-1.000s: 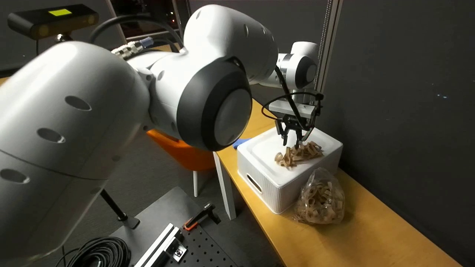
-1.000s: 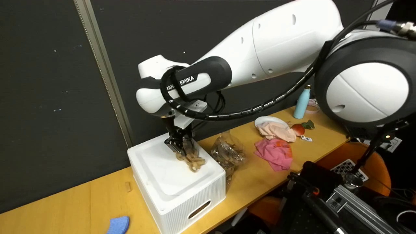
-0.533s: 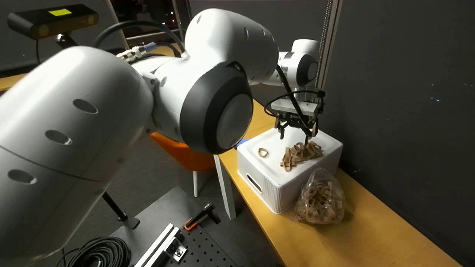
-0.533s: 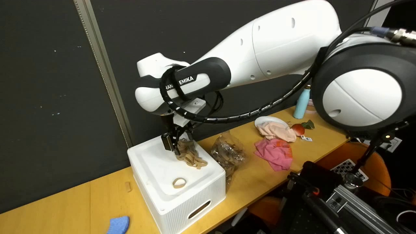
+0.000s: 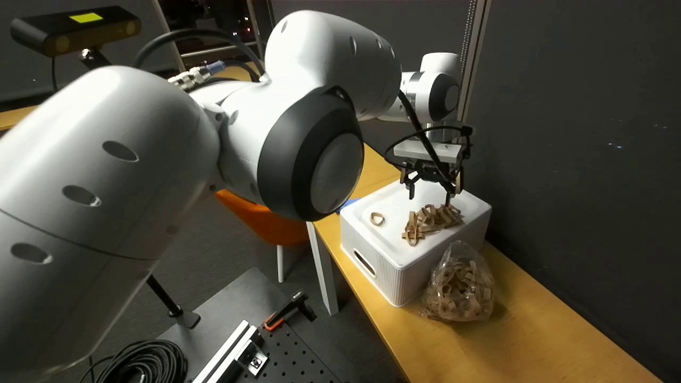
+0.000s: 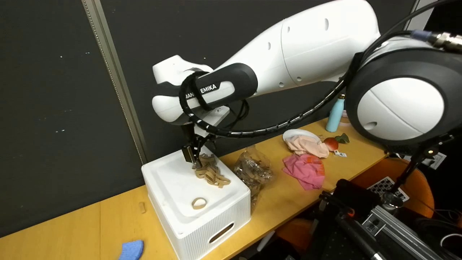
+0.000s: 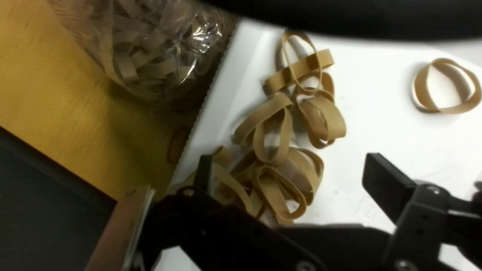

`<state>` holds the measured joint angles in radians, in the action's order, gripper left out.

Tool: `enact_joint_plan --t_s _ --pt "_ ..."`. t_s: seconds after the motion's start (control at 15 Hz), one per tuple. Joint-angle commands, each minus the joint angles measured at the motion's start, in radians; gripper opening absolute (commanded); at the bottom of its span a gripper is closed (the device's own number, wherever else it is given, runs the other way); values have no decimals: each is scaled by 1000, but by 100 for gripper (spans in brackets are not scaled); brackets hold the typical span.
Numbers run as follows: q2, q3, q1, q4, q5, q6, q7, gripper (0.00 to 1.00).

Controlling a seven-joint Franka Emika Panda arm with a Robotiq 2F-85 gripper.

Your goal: Take two pinches of rubber bands out of the bag and place them on the tub

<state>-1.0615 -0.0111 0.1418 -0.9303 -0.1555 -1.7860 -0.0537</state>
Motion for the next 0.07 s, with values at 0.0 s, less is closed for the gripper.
enact_joint_plan --t_s 0.0 --pt "0 -2 0 0 -1 0 0 100"
